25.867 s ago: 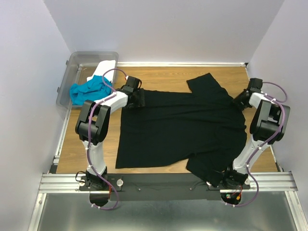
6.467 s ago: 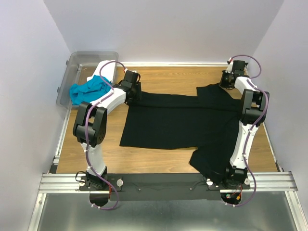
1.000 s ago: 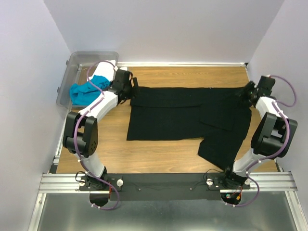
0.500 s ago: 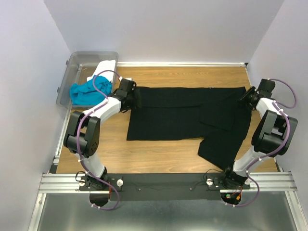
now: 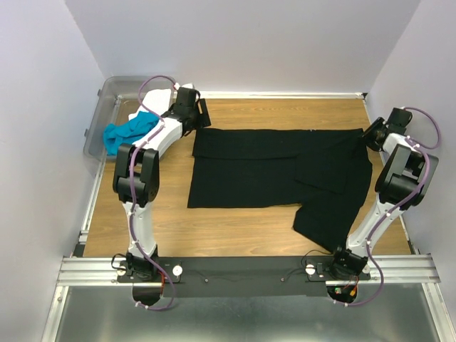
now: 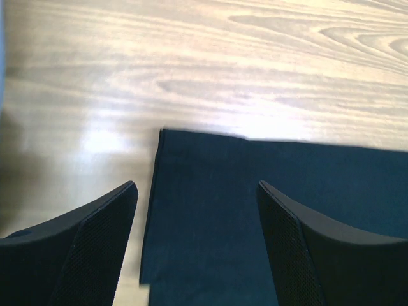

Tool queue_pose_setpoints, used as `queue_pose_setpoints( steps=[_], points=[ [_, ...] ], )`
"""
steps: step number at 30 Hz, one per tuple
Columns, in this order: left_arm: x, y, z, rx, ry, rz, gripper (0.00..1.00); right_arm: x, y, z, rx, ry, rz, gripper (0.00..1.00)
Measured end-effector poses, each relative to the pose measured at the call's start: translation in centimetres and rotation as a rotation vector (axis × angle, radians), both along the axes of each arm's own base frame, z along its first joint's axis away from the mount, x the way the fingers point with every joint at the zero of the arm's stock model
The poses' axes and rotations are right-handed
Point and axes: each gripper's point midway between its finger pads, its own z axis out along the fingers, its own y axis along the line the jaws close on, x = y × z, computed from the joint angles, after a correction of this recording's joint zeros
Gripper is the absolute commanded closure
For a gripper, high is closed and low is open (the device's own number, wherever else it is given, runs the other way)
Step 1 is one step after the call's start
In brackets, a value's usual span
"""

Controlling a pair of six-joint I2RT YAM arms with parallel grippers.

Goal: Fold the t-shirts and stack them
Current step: Fold the tshirt

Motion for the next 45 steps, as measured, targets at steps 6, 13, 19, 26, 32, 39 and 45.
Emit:
queue_pose_setpoints(
  steps=[6, 13, 19, 26, 32, 39, 45],
  points=[
    [1.6, 0.1, -2.7, 0.027, 0.034, -0.008, 0.2, 1.3, -0.6, -0.3, 0.013, -0.024, 0.014, 0.54],
    [1.1, 0.7, -4.5, 0.04, 0.081, -0.003, 0.2, 1.9, -0.5, -1.2, 0.031, -0.023, 0.039, 0.54],
    [0.7, 0.9, -5.2, 0.042, 0.102, -0.006, 0.24, 2.5, -0.7, -2.0, 0.048, -0.024, 0.053, 0.56],
    [0.6, 0.5, -6.1, 0.034, 0.12, -0.024, 0.28, 3.6, -0.3, -1.9, 0.07, -0.052, 0.103, 0.64],
    [0.4, 0.4, -7.0, 0.031, 0.136, -0.036, 0.35, 4.0, 0.3, -1.9, 0.089, -0.067, 0.147, 0.76],
    [0.3, 0.4, -7.5, 0.031, 0.146, -0.043, 0.43, 4.1, 0.5, -1.8, 0.091, -0.072, 0.163, 0.85],
    [0.5, 0.6, -7.9, 0.032, 0.149, -0.043, 0.49, 4.4, 0.4, -1.3, 0.084, -0.083, 0.17, 0.99]
  ],
)
